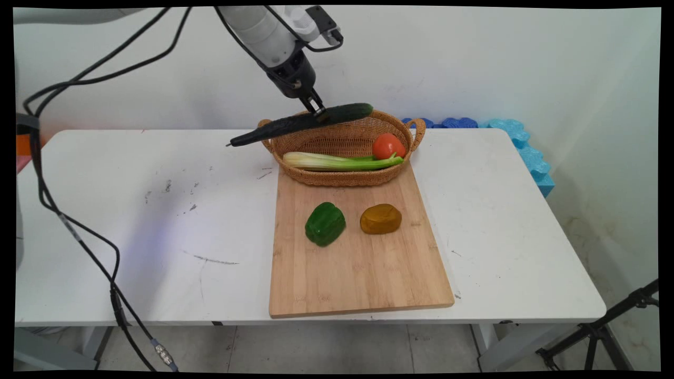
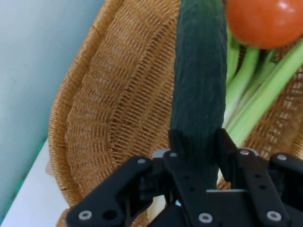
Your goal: Place the picked object in the vegetable basket
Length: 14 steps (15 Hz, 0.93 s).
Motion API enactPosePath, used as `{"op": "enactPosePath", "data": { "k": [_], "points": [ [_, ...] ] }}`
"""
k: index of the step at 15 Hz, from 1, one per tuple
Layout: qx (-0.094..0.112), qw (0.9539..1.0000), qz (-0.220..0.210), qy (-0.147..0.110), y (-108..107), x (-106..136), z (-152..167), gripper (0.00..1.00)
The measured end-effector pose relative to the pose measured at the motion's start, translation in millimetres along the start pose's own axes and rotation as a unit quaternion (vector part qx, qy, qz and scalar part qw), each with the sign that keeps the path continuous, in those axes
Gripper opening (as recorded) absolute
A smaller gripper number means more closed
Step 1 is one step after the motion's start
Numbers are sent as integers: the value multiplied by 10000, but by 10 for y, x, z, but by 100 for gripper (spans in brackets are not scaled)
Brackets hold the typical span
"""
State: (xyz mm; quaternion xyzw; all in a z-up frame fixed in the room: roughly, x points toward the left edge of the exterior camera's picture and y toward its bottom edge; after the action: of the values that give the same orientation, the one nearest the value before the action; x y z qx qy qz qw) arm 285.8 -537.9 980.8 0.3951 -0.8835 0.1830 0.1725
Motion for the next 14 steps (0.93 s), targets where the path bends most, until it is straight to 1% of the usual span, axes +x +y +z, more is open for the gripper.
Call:
{"op": "enactPosePath", "data": {
  "k": [3,9,14],
  "points": [
    [33,9998,-143,-144,-41,62,190,0],
    [21,9990,-316,-327,-45,190,472,0],
    [11,9984,-392,-403,-42,265,620,0]
  ]
}}
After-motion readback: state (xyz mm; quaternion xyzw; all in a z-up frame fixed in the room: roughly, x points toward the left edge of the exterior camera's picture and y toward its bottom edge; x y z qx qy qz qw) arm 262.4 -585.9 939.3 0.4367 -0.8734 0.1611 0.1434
